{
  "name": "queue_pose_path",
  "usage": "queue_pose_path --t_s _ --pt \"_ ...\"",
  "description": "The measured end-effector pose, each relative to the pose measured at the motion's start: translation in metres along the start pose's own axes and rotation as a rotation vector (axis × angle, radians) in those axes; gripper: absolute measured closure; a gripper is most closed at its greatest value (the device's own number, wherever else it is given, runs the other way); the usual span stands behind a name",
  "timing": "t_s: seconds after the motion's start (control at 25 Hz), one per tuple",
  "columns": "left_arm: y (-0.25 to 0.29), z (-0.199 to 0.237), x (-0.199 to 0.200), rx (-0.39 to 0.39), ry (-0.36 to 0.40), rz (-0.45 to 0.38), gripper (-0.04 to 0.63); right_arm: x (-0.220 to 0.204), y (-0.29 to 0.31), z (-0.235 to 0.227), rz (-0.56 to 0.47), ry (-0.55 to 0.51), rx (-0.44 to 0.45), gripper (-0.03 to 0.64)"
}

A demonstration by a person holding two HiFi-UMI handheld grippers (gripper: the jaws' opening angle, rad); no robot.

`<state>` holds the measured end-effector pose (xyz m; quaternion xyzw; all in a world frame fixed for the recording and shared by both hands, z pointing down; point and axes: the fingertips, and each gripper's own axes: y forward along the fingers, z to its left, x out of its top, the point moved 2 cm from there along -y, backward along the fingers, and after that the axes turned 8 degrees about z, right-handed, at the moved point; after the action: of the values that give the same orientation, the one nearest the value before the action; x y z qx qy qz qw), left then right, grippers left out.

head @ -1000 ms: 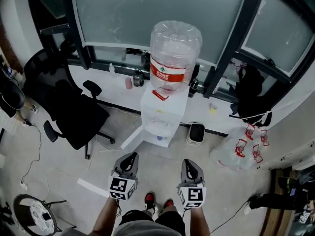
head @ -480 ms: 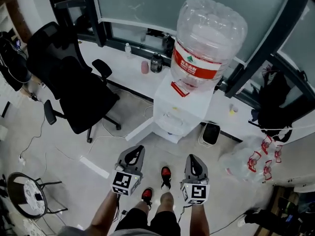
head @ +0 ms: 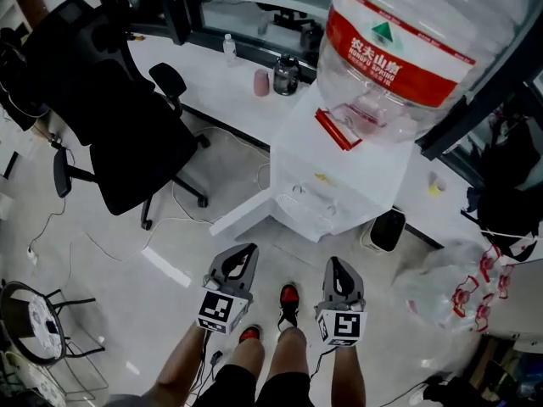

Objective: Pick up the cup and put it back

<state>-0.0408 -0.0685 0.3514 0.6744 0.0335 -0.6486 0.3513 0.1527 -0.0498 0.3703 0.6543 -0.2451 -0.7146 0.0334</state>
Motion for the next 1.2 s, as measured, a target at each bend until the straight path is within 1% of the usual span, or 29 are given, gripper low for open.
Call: queue_pose_path --t_s 0.24,0.52,0.8,1.0,1.2 --pt "0.054 0.014 -0.073 0.015 -0.002 -0.002 0.566 -0.083 0.055 -0.006 0.012 -0.012 0.025 0.598" --pt "0.106 0.032 -0.158 0.036 0.002 -0.009 0.566 -0.177 0.115 -0.007 0.027 -0.014 0.048 0.598" --pt "0.157 0.05 -0.243 0.057 0.009 -0.018 0.565 -0.267 0.177 -0.013 0.034 -0.022 0.051 0.598" --pt "0.189 0.06 -0.287 0.059 0.008 -0.015 0.566 -0.315 0.21 -0.019 0.042 -0.021 0.038 0.598" --pt "0.216 0.064 -0.319 0.044 0.004 -0.023 0.566 -0.356 0.238 -0.031 0.05 -0.031 -0.015 0.597"
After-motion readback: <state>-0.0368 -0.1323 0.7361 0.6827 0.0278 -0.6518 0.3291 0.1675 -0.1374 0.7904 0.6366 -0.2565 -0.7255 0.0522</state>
